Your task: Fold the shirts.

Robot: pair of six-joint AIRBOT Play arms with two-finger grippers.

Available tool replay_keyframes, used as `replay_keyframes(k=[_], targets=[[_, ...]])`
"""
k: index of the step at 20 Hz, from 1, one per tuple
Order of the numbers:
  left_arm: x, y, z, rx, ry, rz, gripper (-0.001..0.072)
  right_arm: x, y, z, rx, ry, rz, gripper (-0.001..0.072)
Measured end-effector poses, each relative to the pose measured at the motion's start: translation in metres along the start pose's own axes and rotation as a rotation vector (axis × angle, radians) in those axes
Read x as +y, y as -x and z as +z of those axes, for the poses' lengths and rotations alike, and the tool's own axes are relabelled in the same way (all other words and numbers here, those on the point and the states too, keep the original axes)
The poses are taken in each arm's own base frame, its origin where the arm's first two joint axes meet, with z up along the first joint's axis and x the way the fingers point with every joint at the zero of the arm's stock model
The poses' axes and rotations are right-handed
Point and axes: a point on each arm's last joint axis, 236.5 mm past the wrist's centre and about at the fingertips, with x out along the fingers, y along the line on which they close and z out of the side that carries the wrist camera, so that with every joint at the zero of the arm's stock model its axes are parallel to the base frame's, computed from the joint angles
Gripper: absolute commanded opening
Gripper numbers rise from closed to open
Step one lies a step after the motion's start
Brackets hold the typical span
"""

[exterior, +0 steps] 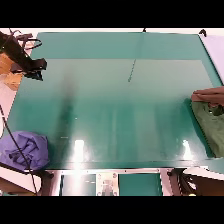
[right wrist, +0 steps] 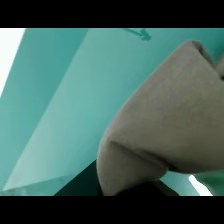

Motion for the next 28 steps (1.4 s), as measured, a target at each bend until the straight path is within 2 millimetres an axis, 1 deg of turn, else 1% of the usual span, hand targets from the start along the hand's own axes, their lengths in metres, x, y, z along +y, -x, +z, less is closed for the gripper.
replay_keyframes(k=[2,5,9,11,12,13,14,15,16,18,19,20,21,22,23,25,26,27,28], targets=[[-0.001,0.0,0.0,-0.001,0.0,-0.002,0.0033,-0.017,0.008,-0.008,0.032,-0.006,-0.065,0.0016],[-0.004,0.0,0.001,-0.006,-0.003,-0.016,0.0032,-0.052,0.021,-0.02,0.071,-0.059,-0.227,0.0016],[-0.006,0.0,0.005,-0.023,-0.005,-0.026,0.0033,-0.108,0.044,-0.045,0.138,-0.18,-0.483,0.0017],[-0.007,0.0,0.008,-0.032,-0.005,-0.029,0.0033,-0.136,0.049,-0.062,0.182,-0.243,-0.585,0.0018],[-0.007,0.0,0.008,-0.033,-0.005,-0.029,0.0033,-0.149,0.049,-0.073,0.21,-0.272,-0.624,0.0043],[-0.007,0.0,0.009,-0.036,-0.005,-0.03,0.0032,-0.161,0.047,-0.083,0.238,-0.297,-0.657,0.019],[-0.008,0.0,0.009,-0.038,-0.006,-0.032,0.0033,-0.175,0.047,-0.094,0.266,-0.318,-0.695,0.041],[-0.008,0.0,0.009,-0.039,-0.006,-0.033,0.0033,-0.189,0.046,-0.107,0.296,-0.346,-0.736,0.0524],[-0.008,0.0,0.009,-0.04,-0.006,-0.033,0.0033,-0.203,0.045,-0.119,0.321,-0.372,-0.774,0.0524],[-0.008,0.0,0.01,-0.044,-0.005,-0.033,0.0033,-0.219,0.044,-0.135,0.358,-0.417,-0.826,0.0522],[-0.008,0.0,0.011,-0.046,-0.006,-0.033,0.0033,-0.224,0.043,-0.138,0.359,-0.436,-0.839,0.0482],[-0.008,0.0,0.011,-0.049,-0.01,-0.033,0.0033,-0.224,0.039,-0.137,0.351,-0.445,-0.833,0.0341],[-0.008,0.0,0.012,-0.052,-0.013,-0.033,0.0033,-0.217,0.03,-0.132,0.338,-0.443,-0.8,0.0168],[-0.008,0.001,0.014,-0.059,-0.014,-0.034,0.0032,-0.203,0.016,-0.123,0.313,-0.423,-0.738,0.0083],[-0.009,0.001,0.014,-0.06,-0.018,-0.038,0.0032,-0.186,0.002,-0.112,0.29,-0.387,-0.672,0.0019],[-0.015,0.001,0.014,-0.062,-0.03,-0.057,0.0032,-0.137,-0.034,-0.093,0.266,-0.257,-0.524,0.0017],[-0.02,0.001,0.014,-0.061,-0.04,-0.064,0.0032,-0.107,-0.053,-0.089,0.261,-0.168,-0.453,0.0016],[-0.027,0.0,0.012,-0.057,-0.055,-0.073,0.0032,-0.082,-0.068,-0.09,0.266,-0.078,-0.405,0.0015],[-0.037,0.0,0.008,-0.05,-0.076,-0.082,0.0032,-0.053,-0.084,-0.097,0.274,0.026,-0.357,0.0015]])
